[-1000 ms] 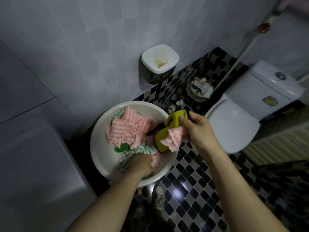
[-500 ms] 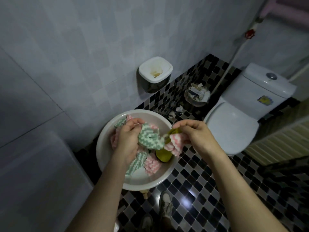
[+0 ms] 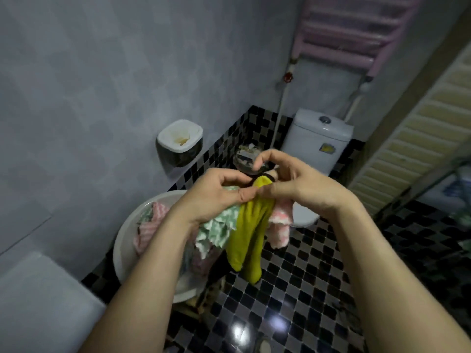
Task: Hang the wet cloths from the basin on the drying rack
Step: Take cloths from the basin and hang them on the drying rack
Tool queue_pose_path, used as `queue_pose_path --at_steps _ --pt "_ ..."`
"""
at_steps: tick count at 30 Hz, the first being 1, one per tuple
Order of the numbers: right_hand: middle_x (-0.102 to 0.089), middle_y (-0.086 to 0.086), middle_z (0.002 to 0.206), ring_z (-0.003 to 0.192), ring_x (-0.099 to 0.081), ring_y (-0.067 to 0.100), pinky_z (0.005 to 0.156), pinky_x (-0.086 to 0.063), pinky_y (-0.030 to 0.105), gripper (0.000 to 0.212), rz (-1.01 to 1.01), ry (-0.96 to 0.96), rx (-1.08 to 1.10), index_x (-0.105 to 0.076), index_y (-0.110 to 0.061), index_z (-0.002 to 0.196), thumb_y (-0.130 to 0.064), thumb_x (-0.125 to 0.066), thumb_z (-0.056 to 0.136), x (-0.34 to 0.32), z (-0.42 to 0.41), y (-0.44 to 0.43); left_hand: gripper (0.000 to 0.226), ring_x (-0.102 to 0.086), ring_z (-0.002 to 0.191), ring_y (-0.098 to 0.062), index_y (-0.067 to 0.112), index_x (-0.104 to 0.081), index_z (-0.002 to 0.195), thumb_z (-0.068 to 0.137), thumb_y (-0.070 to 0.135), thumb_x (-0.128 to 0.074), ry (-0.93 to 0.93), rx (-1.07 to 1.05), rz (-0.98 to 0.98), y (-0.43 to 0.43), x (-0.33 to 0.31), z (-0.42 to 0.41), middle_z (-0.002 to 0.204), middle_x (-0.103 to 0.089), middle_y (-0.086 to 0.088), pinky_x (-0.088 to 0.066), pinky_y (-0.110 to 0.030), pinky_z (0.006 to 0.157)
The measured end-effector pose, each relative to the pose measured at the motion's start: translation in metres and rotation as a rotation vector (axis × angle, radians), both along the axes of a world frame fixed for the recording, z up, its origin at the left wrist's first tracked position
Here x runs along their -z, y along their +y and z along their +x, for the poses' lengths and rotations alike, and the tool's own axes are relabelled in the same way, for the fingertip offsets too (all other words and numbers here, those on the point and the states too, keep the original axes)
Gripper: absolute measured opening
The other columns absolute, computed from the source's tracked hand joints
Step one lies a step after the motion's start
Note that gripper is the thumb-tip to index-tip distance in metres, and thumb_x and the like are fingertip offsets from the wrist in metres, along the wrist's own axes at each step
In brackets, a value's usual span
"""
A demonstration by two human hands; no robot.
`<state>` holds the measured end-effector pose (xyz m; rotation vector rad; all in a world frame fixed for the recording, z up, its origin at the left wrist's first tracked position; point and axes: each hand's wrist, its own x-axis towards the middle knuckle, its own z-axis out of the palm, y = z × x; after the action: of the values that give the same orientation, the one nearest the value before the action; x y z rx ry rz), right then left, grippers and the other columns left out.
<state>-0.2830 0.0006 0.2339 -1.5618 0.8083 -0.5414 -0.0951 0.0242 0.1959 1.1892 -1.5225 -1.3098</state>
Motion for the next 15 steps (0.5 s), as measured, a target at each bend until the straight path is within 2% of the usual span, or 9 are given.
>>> queue_pose_path --at_steps 2,4,6,8,11,13,15 --pt "-0.058 0.004 0.076 0.065 -0.055 0.008 0.062 -0.048 0.019 0.027 -0.088 0.123 0.009 -0.053 -0.001 0.11 0.009 -0.062 0.086 -0.007 -0.019 0.012 0.013 -0.063 0.075 0.005 0.029 -0.074 0.082 0.074 0.021 -0.081 -0.166 -0.071 -0.116 0.0 -0.007 -0.013 0.077 -0.071 0.016 -0.046 -0.019 0.073" --pt "-0.062 0.005 0.081 0.071 -0.057 0.011 0.069 -0.05 0.027 0.023 -0.156 0.218 0.072 -0.059 -0.004 0.107 -0.001 -0.067 0.086 -0.011 -0.044 0.027 0.02 -0.062 0.072 0.004 0.039 -0.07 0.072 0.074 0.024 -0.082 -0.281 -0.094 -0.205 0.006 -0.018 -0.032 0.072 -0.07 0.02 -0.046 -0.02 0.072" --pt "-0.067 0.005 0.083 0.075 -0.06 0.014 0.073 -0.052 0.037 0.013 -0.191 0.33 0.106 -0.064 -0.011 0.097 -0.013 -0.071 0.086 -0.012 -0.06 0.035 0.021 -0.062 0.073 0.001 0.039 -0.069 0.068 0.078 0.024 -0.079 -0.33 -0.102 -0.276 0.01 -0.026 -0.041 0.073 -0.069 0.018 -0.044 -0.019 0.07" --pt "-0.068 -0.004 0.079 0.072 -0.062 0.008 0.069 -0.053 0.032 0.007 -0.201 0.419 0.117 -0.066 -0.016 0.088 -0.02 -0.072 0.086 -0.012 -0.08 0.047 0.017 -0.062 0.076 -0.001 0.035 -0.069 0.07 0.082 0.025 -0.075 -0.372 -0.039 -0.325 0.017 -0.032 -0.056 0.074 -0.069 0.016 -0.044 -0.021 0.07" --pt "-0.066 -0.013 0.074 0.067 -0.06 0.001 0.067 -0.048 0.023 0.01 -0.178 0.524 0.191 -0.065 -0.021 0.087 -0.027 -0.073 0.084 -0.008 -0.123 0.074 0.013 -0.061 0.08 -0.004 0.034 -0.067 0.075 0.087 0.03 -0.069 -0.427 0.025 -0.388 0.032 -0.041 -0.087 0.077 -0.066 0.015 -0.046 -0.027 0.07" --pt "-0.066 -0.009 0.078 0.071 -0.06 0.003 0.07 -0.049 0.029 0.019 -0.164 0.576 0.246 -0.064 -0.021 0.088 -0.036 -0.074 0.082 -0.002 -0.147 0.091 0.016 -0.061 0.082 -0.006 0.037 -0.066 0.073 0.089 0.032 -0.066 -0.414 -0.018 -0.414 0.038 -0.048 -0.094 0.079 -0.066 0.016 -0.047 -0.028 0.071" --pt "-0.069 0.004 0.077 0.069 -0.062 0.012 0.067 -0.051 0.036 0.024 -0.14 0.539 0.348 -0.067 -0.014 0.083 -0.037 -0.073 0.082 0.001 -0.173 0.118 0.016 -0.062 0.084 -0.008 0.037 -0.066 0.073 0.088 0.033 -0.067 -0.416 -0.036 -0.444 0.049 -0.052 -0.105 0.081 -0.067 0.016 -0.048 -0.03 0.072"
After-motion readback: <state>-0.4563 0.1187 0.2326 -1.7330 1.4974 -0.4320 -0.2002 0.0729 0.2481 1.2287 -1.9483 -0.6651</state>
